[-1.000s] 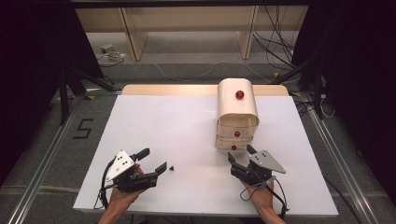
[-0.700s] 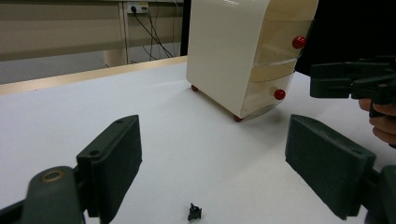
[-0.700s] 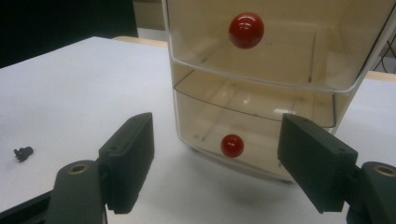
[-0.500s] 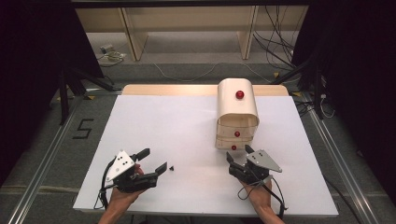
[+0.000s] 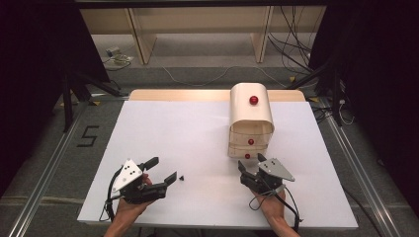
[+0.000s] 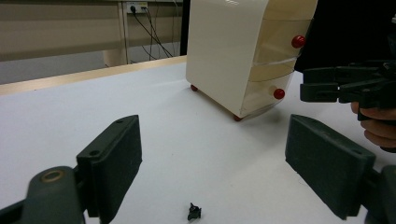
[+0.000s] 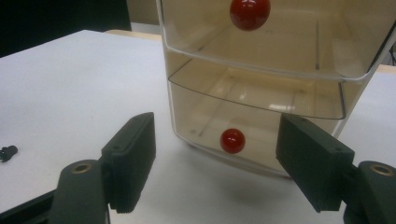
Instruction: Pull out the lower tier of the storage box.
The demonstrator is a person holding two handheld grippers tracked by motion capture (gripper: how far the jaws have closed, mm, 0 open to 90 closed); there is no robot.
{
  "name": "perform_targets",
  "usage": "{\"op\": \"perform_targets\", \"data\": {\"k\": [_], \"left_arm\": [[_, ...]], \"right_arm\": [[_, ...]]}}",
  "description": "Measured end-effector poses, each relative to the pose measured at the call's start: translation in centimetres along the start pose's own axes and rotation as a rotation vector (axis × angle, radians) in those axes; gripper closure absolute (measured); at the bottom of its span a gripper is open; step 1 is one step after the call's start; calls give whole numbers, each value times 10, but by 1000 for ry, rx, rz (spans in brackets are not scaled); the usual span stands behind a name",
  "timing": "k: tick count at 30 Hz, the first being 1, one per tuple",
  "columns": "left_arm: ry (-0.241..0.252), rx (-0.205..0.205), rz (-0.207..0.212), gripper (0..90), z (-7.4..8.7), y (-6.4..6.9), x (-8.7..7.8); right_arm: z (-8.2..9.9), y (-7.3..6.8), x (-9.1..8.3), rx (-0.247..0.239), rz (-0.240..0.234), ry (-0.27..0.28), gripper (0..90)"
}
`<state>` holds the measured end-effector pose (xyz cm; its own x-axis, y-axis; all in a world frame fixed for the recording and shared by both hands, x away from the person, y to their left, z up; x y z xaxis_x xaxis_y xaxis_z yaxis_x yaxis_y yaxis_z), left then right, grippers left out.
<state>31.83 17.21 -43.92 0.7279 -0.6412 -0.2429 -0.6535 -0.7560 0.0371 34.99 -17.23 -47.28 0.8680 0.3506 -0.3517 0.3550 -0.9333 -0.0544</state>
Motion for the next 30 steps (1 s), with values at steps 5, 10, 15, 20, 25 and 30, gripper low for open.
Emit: {"op": "perform_targets", "data": {"k": [5, 10, 15, 20, 25, 30], "left_arm": [[1, -3, 0, 184, 0, 0, 0], [0, -2, 0, 184, 0, 0, 0], [2, -5, 0, 184, 0, 0, -1], [1, -2, 1, 185, 0, 0, -1], [2, -1, 0, 184, -1, 0, -1], [3, -1, 1, 185, -1, 0, -1]], "right_arm": [[2, -2, 3, 4, 10, -4, 336], [4, -4, 7, 0, 22, -9, 363], [6, -6, 12, 0, 39, -26, 398], [8, -7, 16, -9, 57, -34, 461], [9, -6, 18, -22, 70, -31, 525], [9, -4, 20, -19, 89, -40, 572]]}}
Point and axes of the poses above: each handheld gripper's, and its own axes: x roughly forward along the jaws, z roughly out of its underside, y roughly to its right, the point moved 2 cm from there along x, roughly forward along the jaws, and after that the axes turned 4 degrees about x, right-handed, at the moved point
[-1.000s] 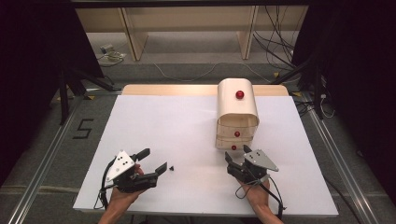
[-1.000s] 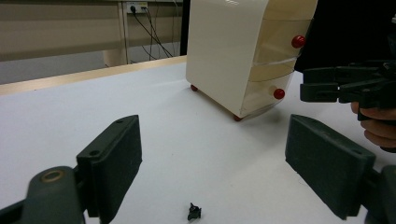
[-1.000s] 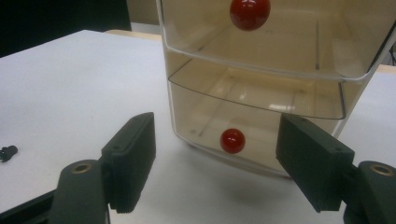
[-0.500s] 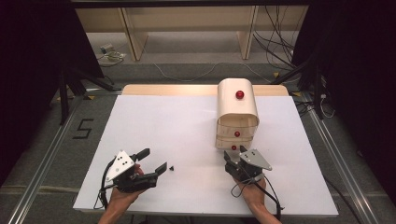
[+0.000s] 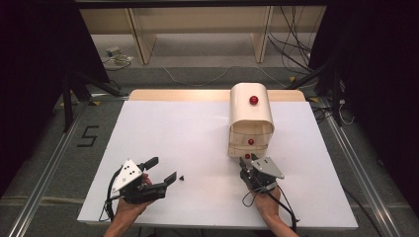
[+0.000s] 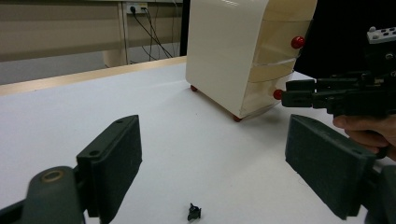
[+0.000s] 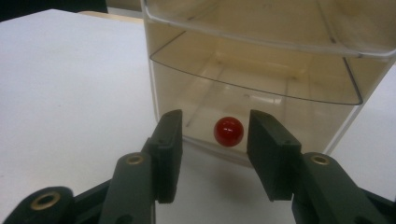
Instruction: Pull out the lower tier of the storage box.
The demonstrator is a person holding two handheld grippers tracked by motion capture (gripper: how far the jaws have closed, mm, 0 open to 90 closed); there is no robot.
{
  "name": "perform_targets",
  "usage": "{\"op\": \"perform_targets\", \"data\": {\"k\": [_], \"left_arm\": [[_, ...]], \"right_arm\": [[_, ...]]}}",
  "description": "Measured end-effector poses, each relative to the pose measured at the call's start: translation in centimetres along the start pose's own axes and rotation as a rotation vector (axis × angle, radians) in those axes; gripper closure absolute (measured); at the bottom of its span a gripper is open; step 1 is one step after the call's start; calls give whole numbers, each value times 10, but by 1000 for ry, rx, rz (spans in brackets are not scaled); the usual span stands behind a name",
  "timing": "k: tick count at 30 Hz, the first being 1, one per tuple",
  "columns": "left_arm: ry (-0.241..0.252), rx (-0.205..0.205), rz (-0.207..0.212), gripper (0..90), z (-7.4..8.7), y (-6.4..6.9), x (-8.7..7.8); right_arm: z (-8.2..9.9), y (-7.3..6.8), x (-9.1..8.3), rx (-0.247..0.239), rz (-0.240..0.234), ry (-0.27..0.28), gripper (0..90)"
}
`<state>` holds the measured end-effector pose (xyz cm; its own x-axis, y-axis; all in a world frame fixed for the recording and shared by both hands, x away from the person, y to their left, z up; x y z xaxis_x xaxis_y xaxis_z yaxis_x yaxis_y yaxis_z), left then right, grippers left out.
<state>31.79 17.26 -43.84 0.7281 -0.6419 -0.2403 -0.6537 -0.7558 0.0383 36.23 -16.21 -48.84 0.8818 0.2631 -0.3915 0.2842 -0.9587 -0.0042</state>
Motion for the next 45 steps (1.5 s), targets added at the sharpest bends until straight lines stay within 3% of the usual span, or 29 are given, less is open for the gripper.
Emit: {"op": "perform_targets", "data": {"k": [45], "left_arm": [[3, 0, 1, 187, 0, 0, 0]], "right_arm": [[4, -3, 11, -6, 94, -41, 726]]}}
Point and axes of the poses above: each handheld gripper's, and its own axes: x roughly forward along the jaws, z roughly out of its underside, y roughly to its right, the point moved 2 cm from there along x, roughly forward along the jaws, and after that the axes turned 4 degrees about x, right-handed, at the moved point
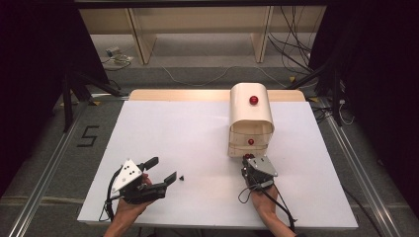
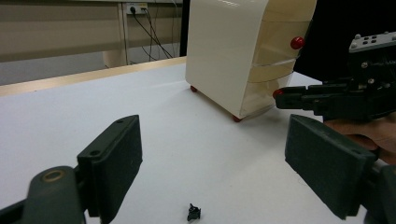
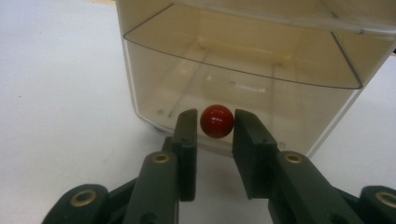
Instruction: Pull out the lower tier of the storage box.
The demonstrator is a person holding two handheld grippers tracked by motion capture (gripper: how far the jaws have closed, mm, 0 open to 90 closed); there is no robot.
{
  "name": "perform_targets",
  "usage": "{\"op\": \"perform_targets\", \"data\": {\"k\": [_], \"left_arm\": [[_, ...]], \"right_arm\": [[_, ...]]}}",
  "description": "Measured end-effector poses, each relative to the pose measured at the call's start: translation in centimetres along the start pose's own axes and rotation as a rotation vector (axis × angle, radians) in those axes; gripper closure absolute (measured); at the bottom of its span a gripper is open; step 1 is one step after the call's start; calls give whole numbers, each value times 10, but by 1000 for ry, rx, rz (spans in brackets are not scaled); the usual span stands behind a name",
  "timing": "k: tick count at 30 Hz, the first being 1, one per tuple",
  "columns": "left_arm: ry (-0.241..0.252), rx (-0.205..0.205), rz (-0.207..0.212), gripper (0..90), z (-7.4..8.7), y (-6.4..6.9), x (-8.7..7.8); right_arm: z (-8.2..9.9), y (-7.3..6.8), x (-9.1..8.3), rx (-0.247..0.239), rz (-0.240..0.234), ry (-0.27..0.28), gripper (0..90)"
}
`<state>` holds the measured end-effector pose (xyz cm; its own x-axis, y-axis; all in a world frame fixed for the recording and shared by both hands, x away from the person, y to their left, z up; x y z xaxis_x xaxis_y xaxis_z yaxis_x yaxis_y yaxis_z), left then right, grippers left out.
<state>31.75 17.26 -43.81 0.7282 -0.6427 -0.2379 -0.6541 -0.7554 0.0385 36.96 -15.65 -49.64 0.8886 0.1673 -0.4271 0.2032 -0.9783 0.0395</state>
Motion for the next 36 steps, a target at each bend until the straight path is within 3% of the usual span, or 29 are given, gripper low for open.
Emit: {"op": "perform_targets", "data": {"k": [7, 36], "left_arm": [[2, 0, 2, 187, 0, 0, 0], [1, -1, -1, 187, 0, 0, -1]], "right_arm": [[0, -2, 0, -8, 20, 3, 734], [0, -2, -3, -3, 13, -8, 738]]}}
Point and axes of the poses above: each handheld gripper's, and its own axes: x roughly forward along the jaws, z roughly out of its underside, y roughly to its right, the point moved 2 cm from there along x, roughly forward along the jaws, and after that the axes turned 4 degrees about x, right-handed, at the moved point
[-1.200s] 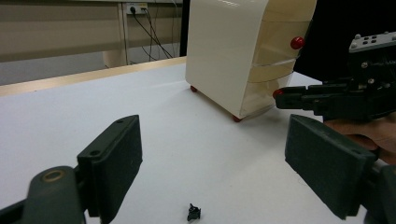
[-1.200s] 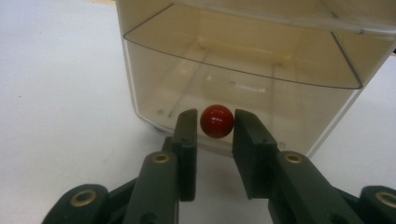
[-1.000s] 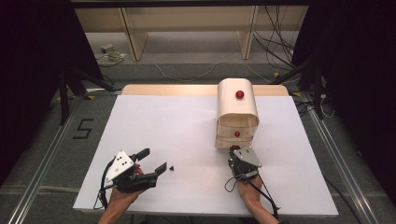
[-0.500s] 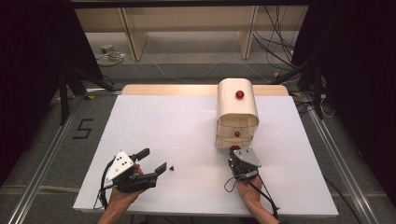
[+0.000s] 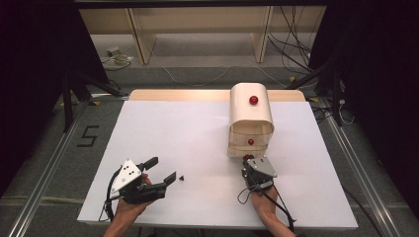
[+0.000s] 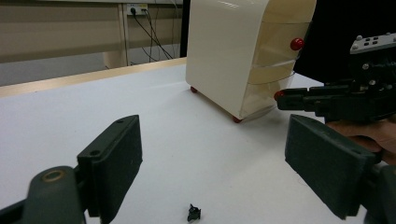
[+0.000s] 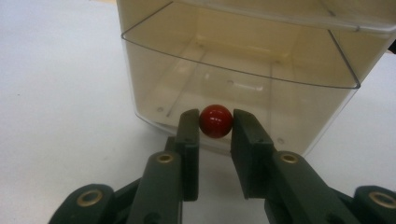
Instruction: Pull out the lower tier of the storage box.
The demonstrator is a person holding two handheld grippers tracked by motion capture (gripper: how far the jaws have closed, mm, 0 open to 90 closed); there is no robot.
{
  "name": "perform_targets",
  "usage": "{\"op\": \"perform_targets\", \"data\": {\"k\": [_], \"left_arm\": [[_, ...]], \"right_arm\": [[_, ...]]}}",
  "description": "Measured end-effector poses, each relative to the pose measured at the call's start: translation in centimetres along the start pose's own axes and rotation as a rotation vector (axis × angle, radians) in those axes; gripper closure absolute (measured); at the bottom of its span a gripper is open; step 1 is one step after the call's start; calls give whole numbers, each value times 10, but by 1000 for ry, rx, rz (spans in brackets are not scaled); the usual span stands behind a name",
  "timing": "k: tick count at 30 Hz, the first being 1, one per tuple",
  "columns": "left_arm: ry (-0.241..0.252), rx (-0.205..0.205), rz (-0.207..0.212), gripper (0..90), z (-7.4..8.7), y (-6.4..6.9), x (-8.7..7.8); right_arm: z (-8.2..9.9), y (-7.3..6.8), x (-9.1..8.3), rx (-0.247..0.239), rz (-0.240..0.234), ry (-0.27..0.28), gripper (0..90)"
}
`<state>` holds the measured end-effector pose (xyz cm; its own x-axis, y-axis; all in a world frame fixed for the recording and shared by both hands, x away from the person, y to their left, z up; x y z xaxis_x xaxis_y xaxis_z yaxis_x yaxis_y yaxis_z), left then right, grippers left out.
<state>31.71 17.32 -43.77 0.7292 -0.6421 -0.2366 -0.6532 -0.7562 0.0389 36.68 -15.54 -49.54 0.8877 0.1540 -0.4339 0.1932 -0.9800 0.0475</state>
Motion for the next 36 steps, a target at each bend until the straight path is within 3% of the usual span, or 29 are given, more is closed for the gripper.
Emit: {"op": "perform_targets", "data": {"k": [36], "left_arm": [[0, -1, -1, 187, 0, 0, -1]], "right_arm": [[4, -1, -8, -3, -7, -3, 737]]}}
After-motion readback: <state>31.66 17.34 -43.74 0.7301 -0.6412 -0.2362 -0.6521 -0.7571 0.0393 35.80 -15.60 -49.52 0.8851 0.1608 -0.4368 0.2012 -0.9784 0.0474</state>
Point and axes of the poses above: each handheld gripper's, and its own axes: x roughly forward along the jaws, z roughly out of its underside, y roughly to its right, the point moved 2 cm from there along x, roughly forward along the jaws, and after that the axes turned 4 degrees about x, right-handed, at the moved point
